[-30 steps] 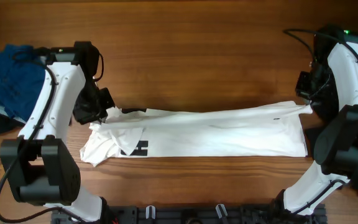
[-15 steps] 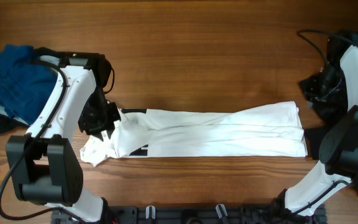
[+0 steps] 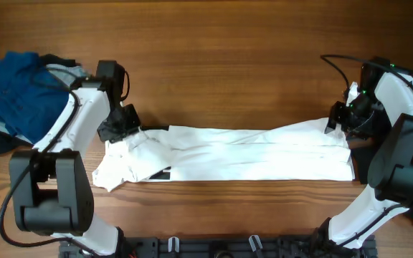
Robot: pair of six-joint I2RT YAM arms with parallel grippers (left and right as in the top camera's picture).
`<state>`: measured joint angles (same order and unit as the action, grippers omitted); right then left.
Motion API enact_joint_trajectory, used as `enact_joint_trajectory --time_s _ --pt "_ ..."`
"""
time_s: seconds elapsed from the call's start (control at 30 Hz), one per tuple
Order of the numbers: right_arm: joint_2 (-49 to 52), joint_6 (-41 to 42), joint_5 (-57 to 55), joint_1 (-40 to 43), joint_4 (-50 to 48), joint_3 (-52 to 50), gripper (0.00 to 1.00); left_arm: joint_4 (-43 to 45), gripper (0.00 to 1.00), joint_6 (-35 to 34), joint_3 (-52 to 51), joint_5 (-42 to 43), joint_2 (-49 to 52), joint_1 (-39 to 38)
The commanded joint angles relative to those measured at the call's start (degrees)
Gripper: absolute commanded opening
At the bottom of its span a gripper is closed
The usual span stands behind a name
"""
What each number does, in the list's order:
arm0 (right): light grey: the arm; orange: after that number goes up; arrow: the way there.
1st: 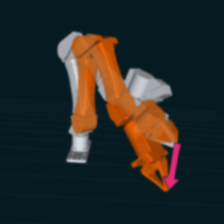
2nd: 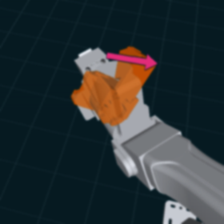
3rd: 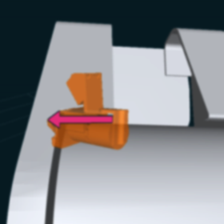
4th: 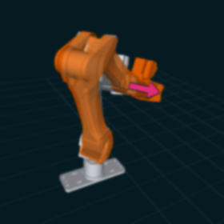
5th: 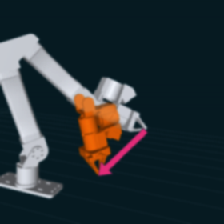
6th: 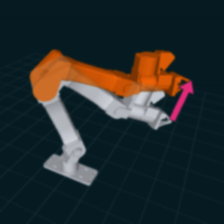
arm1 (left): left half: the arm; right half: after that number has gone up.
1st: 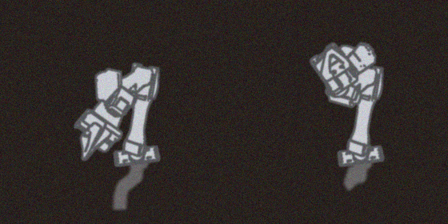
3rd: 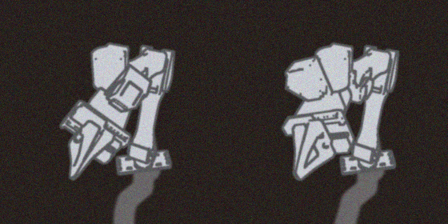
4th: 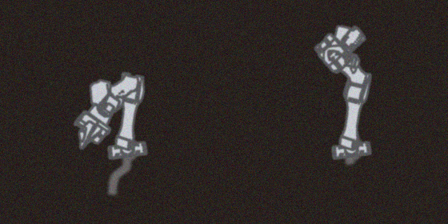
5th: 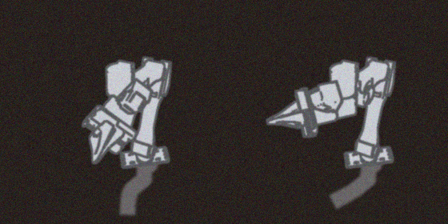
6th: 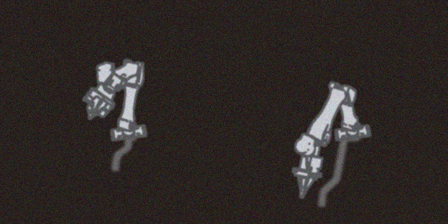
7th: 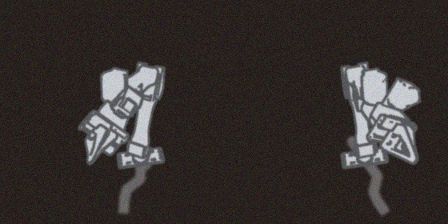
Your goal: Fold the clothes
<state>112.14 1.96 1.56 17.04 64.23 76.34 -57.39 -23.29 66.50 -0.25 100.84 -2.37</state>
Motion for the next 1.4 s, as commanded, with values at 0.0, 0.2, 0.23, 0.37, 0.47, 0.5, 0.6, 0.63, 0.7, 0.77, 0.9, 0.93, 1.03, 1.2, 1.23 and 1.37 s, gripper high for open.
enact_joint_trajectory --time_s 0.0,0.2,0.23,0.37,0.47,0.5,0.6,0.63,0.7,0.77,0.9,0.93,1.03,1.2,1.23,1.37 --pt "0.04 -0.57 -1.14 -0.02 -1.51 -2.27 0.72 4.28 0.31 -1.73 -7.06 -1.22 1.4 2.71" --pt "0.04 -0.68 -4.11 -0.02 -7.39 -8.24 0.82 11.78 0.31 -4.13 -10.99 1.49 1.38 4.79" --pt "0.04 -1.46 -4.11 -0.02 -8.39 -9.33 0.82 11.56 0.31 -4.15 -10.97 1.49 1.38 4.81" --pt "0.04 -2.67 -1.42 -0.02 -10.91 -12.5 0.79 9.99 0.31 -4.17 -10.71 1.97 0.07 4.92" --pt "0.04 -6.54 3.89 -0.02 -10.82 -12.76 0.52 9.16 0.31 -4.17 -9.49 2.38 -2.78 4.92" --pt "0.04 -6.51 3.89 -0.02 -10.84 -12.76 0.35 9.05 0.31 -4.17 -9.14 2.38 -4.26 4.92" --pt "0.04 -6.21 3.87 -0.02 -11.96 -12.72 0.17 8.92 0.32 -4.17 -9.01 2.36 -8.04 4.9" --pt "0.04 -5.53 3.89 -0.02 -13.11 -12.39 0.07 8.72 0.32 -4.2 -9.01 2.38 -8.61 4.9" --pt "0.04 -3.56 3.87 -0.02 -14.56 -10.23 0.04 8.35 0.32 -4.22 -9.01 2.4 -8.7 4.9" --pt "0.04 -2.89 3.65 -0.02 -14.93 -5.46 0.04 8.44 0.32 -4.22 -9.03 2.4 -8.7 4.9" --pt "0.04 0.09 -0.44 1.2 -12.33 4.83 0.04 8.52 0.32 -4.24 -9.03 2.38 -8.7 4.9" --pt "0.04 -0.55 -0.94 2.19 -10.99 7.54 0.04 8.55 0.32 -4.24 -9.03 2.38 -8.7 4.9" --pt "0.04 -1.49 -4.98 2.89 -10.43 8.11 0.04 8.55 0.32 -4.24 -9.03 2.38 -8.7 4.9" --pt "-0.09 -3.48 -4.98 2.49 -7.52 8.37 0.04 8.55 0.32 -4.24 -9.03 2.38 -8.7 4.9" --pt "-0.2 -3.45 -4.96 2.03 -5.86 9.01 0.04 8.55 0.32 -4.24 -9.03 2.4 -8.7 4.9" --pt "-0.63 -1.99 -3.17 -3.17 2.73 11.98 0.04 8.55 0.32 -4.24 -9.03 3.39 -8.7 4.9"
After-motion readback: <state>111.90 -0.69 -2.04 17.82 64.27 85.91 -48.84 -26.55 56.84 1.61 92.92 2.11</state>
